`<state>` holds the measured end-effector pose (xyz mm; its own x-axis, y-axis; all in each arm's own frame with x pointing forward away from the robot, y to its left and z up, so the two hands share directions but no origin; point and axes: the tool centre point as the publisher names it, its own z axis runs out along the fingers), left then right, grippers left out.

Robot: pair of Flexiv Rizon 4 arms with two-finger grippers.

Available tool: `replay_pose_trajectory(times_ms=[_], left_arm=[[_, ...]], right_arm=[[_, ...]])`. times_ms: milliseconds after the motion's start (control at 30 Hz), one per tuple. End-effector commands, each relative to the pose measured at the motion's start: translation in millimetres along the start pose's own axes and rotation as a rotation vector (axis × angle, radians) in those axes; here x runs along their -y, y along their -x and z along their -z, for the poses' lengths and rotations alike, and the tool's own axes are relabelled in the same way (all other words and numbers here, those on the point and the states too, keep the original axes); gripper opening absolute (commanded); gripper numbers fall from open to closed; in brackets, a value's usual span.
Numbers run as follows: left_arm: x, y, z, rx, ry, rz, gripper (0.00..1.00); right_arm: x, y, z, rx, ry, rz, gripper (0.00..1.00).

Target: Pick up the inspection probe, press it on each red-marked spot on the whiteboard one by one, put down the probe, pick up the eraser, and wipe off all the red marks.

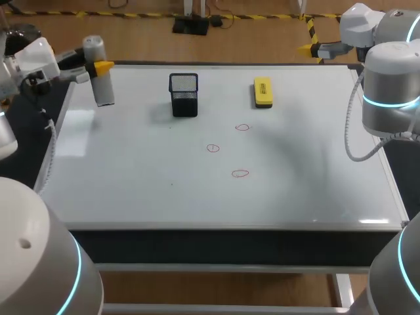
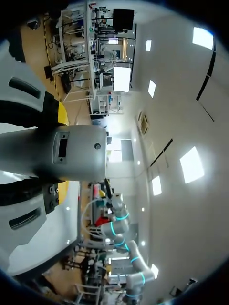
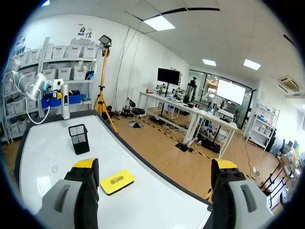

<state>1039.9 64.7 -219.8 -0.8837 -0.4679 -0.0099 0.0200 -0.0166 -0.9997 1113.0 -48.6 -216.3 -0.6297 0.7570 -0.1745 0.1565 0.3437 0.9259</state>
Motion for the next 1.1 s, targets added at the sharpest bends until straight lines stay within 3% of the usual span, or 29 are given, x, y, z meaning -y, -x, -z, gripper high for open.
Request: replay_pose_trajectory(times_ms=[33,433,467,533,667,733,800,1000,1067,1100], left_arm=[[0.0,6.6,-1,-0.015,-0.003,0.002,0.00],[0.0,6.6,-1,-0.015,-0.003,0.002,0.00],[0.0,6.6,-1,-0.015,-0.003,0.002,0.00],[0.0,6.6,-1,-0.015,-0.003,0.002,0.00],[0.0,6.6,-1,-0.015,-0.003,0.002,0.00],[0.0,6.6,-1,-0.015,-0.003,0.002,0.00],[0.0,6.6,-1,-0.015,-0.003,0.002,0.00],[0.0,6.6,-1,-0.015,-0.003,0.002,0.00],[0.0,6.6,-1,-0.015,-0.003,0.002,0.00],[0.0,6.6,-1,-0.015,-0.003,0.002,0.00]], right_arm=[[0,1,0,-0.002,-0.001,0.000,1.00],[0,1,0,-0.002,-0.001,0.000,1.00],[0,1,-8,-0.090,0.014,0.005,1.00],[-6,-9,-26,-0.303,0.001,0.148,1.00],[-17,-41,-48,-0.672,-0.081,0.371,1.00],[-17,-52,-56,-0.807,-0.182,0.535,1.00],[-13,-65,-62,-0.939,-0.346,0.742,1.00],[-11,-85,-69,-1.244,-0.454,0.981,1.00],[-5,-87,-69,-1.339,-0.575,1.164,1.00],[0,-85,-67,-1.371,-0.677,1.291,1.00]])
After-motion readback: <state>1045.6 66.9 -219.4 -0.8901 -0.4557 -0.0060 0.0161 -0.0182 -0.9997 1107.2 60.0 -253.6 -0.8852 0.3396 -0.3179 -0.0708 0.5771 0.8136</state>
